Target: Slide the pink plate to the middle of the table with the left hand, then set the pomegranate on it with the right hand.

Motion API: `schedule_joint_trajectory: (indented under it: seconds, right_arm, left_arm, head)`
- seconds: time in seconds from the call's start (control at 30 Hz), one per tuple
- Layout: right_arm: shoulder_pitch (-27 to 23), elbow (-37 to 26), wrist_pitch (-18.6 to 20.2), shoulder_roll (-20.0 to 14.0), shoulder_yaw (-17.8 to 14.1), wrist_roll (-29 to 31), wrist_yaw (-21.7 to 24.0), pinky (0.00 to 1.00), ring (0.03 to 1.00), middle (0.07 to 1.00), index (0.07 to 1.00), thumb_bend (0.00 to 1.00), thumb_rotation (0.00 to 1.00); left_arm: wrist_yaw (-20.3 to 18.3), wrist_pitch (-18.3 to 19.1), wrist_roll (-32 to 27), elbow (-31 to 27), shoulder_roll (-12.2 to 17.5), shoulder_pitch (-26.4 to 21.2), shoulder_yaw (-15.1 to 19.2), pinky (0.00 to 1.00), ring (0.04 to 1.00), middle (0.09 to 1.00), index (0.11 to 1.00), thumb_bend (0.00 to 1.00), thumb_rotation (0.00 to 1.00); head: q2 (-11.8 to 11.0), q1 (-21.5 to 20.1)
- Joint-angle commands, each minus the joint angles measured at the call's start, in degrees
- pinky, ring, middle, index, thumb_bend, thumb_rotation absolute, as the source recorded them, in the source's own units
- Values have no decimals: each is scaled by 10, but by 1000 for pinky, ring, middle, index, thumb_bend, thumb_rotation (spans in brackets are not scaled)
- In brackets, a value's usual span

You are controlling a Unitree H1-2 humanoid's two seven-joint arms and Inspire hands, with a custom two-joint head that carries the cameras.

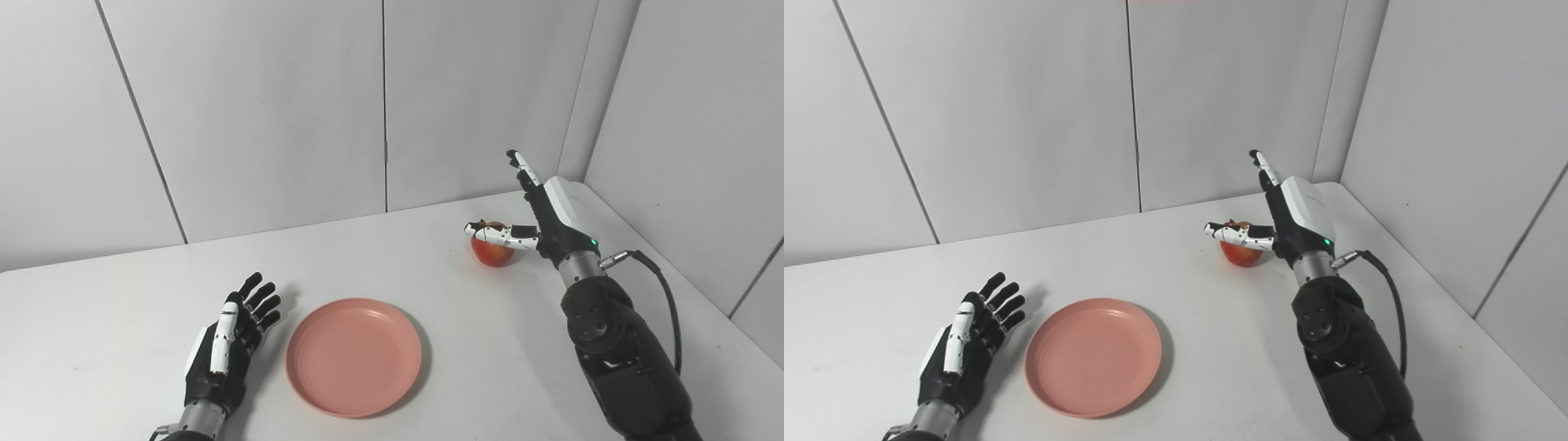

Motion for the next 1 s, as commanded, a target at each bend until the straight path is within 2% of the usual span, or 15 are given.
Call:
schedule_joint_trajectory:
  seconds: [0.0, 0.33, 0.97]
  right_arm:
    - [-31, 4, 5, -17, -2, -1, -2, 795, 902, 947, 960, 857, 460]
    - [-52, 62, 17, -18, 10, 5, 8, 794, 911, 963, 969, 890, 415]
    - [-91, 164, 28, -29, 23, 13, -9, 802, 912, 961, 970, 908, 426]
  left_arm:
    - [3, 29, 0, 15, 8, 15, 1, 886, 886, 893, 888, 369, 1000]
    - [8, 34, 0, 13, 8, 14, 2, 887, 886, 892, 889, 370, 1000]
    - [4, 41, -2, 8, 12, 16, 1, 891, 888, 892, 887, 379, 1000]
  head:
    - [2, 0]
    - [8, -2]
    - [18, -3]
